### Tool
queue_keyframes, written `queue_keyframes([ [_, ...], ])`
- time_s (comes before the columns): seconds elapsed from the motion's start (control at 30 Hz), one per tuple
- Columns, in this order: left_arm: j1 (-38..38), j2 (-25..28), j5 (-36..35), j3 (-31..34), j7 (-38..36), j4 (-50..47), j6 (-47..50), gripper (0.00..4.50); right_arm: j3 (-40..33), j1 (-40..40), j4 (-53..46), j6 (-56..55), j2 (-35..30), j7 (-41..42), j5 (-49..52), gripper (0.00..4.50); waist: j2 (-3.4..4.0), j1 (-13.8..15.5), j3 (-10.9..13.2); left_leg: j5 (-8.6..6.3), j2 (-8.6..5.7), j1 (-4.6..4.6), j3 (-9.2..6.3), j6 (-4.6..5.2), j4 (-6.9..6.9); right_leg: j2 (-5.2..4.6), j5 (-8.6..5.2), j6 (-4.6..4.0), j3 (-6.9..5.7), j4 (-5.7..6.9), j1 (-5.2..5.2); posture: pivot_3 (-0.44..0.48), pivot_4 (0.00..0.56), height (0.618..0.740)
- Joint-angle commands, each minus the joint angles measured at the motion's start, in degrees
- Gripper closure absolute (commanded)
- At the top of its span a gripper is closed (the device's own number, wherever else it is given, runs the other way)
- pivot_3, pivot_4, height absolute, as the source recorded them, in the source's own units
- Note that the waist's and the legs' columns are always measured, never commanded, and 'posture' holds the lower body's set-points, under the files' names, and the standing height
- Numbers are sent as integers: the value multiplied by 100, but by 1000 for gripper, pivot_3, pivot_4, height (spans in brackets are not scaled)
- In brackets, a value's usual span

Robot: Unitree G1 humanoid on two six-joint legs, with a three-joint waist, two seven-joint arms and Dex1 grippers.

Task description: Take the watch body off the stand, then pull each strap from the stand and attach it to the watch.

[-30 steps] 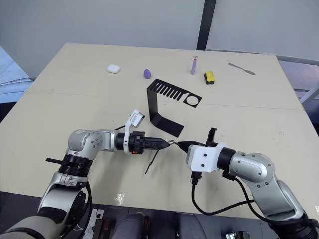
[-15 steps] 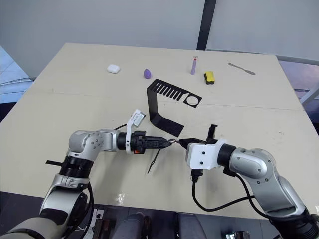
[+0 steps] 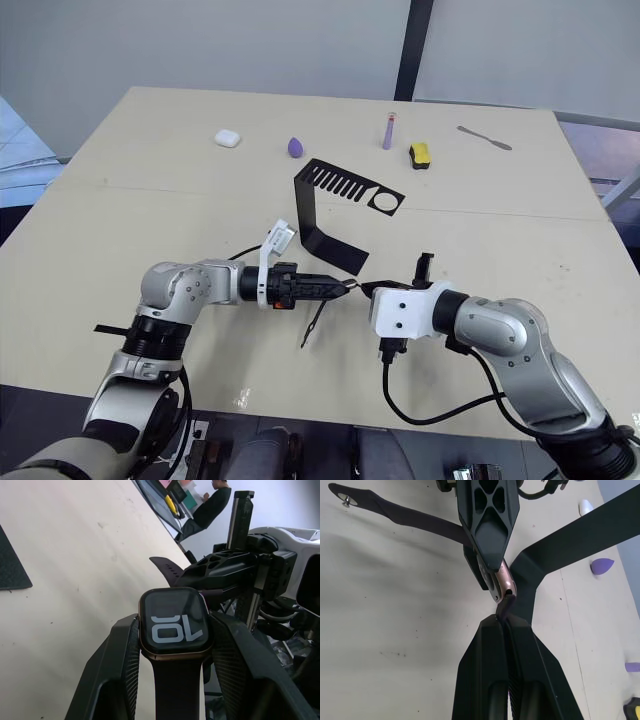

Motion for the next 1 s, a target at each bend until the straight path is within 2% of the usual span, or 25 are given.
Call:
queue_keyframes([
  [0.03, 5, -98, -235, -111, -100, -346, 0, 2921, 84, -87, -206, -29, 47, 21, -6, 4500, 0, 2, 0, 0, 0, 0, 0, 0, 0, 0, 0, 0, 0, 0, 0, 0, 150, 740],
  [1.0, 17, -219, -301, -106, -24, -438, 80, 2921, 128, -218, -31, -74, 59, -20, -198, 4500, 0, 2, 0, -1, 0, -1, 0, -1, 2, 0, 0, 0, 0, 0, 0, 0, 150, 740],
])
